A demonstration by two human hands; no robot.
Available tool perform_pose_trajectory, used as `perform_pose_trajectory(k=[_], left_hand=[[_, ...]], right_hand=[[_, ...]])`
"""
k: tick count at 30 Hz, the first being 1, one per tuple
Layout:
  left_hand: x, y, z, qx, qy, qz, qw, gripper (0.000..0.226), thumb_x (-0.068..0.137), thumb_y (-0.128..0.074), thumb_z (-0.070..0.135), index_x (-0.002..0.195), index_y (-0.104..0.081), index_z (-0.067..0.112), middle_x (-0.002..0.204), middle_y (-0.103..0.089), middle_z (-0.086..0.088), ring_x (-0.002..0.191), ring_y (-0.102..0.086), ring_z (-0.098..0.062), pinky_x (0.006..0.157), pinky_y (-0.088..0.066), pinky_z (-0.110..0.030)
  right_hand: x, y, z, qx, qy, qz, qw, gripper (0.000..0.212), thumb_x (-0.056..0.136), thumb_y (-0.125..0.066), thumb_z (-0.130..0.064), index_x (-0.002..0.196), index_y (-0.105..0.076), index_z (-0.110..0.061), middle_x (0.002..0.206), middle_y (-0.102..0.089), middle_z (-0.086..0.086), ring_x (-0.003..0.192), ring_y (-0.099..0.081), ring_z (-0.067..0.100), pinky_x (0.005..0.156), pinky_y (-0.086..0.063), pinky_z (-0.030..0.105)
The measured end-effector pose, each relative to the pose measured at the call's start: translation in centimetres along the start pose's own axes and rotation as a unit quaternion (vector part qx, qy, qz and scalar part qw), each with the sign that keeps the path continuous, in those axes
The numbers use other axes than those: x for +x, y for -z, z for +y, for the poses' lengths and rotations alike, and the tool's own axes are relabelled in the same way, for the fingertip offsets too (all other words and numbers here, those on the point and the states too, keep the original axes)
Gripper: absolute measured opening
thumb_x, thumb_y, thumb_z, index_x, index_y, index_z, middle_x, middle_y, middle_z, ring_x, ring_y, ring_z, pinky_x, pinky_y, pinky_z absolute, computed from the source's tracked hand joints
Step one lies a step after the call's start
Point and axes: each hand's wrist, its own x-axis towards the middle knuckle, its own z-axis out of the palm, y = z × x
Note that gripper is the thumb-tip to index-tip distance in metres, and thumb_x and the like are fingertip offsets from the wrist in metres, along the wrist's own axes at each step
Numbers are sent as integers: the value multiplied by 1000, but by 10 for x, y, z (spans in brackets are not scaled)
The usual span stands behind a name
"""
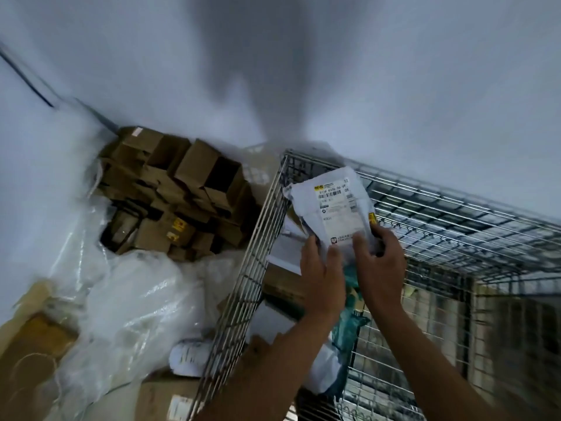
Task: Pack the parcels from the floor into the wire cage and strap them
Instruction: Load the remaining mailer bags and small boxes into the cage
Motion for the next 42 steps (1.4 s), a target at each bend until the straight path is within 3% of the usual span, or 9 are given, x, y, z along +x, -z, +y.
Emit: perform_pose_trajectory(k=[3,8,11,14,18,24,30,38,42], left_hand=[[-22,-5,-20,-21,41,25,999,39,101,-54,37,140,-49,33,137,-63,4,122,-63,-12,101,-56,-47],[-13,-11,-28,-61,80,35,994,38,106,-54,21,140,-45,34,139,-62,2,120,-65,-10,103,-56,-39],[5,-21,-22,-67,80,29,994,39,106,-53,23,144,-46,29,140,-60,3,123,-63,-15,106,-53,-44],[22,-31,-13,-83,95,18,992,38,105,-54,26,138,-47,44,134,-60,12,123,-62,-13,108,-51,-41],[49,-39,-4,-105,107,39,988,35,106,-53,22,137,-50,39,138,-60,4,127,-60,-21,111,-49,-45],[44,-43,-6,-157,126,91,975,39,105,-55,20,143,-50,29,140,-62,0,123,-63,-20,109,-51,-49],[-31,-51,-36,-181,128,200,954,47,103,-59,20,142,-46,40,145,-59,4,125,-63,-17,105,-55,-48],[-77,-20,-74,-87,216,277,932,36,104,-58,12,137,-50,22,135,-63,-5,119,-64,-25,100,-56,-54],[-82,3,-88,-70,234,294,924,40,106,-55,16,144,-45,24,140,-59,-3,120,-63,-24,98,-57,-50]], right_hand=[[1,-2,14,-53,26,21,998,38,90,-60,-45,115,-68,-18,106,-67,2,99,-62,24,79,-55,47],[23,-14,23,-81,54,-73,993,26,92,-69,-23,117,-69,-13,108,-66,6,101,-60,27,81,-54,46],[54,-26,19,-103,77,-90,988,36,88,-71,-19,123,-67,-9,124,-63,11,117,-53,29,95,-47,41],[78,-39,11,-75,77,-104,989,54,83,-70,-12,136,-57,-8,143,-49,13,135,-43,29,110,-42,41],[96,-50,7,-42,56,-109,992,64,83,-68,-11,144,-47,-15,148,-40,7,135,-40,24,106,-44,36],[106,-45,24,-80,61,-155,983,38,93,-68,-33,127,-65,-16,127,-63,8,120,-55,32,98,-49,51],[57,-17,42,-47,73,-188,978,20,86,-75,-41,104,-71,-32,103,-66,-19,99,-64,8,83,-58,41],[-8,-19,82,-70,19,-284,956,7,89,-75,-35,88,-73,-28,84,-72,-10,76,-69,6,65,-60,43],[-38,-36,98,-75,8,-310,948,5,88,-77,-25,90,-74,-23,87,-71,-10,83,-68,8,72,-58,39]])
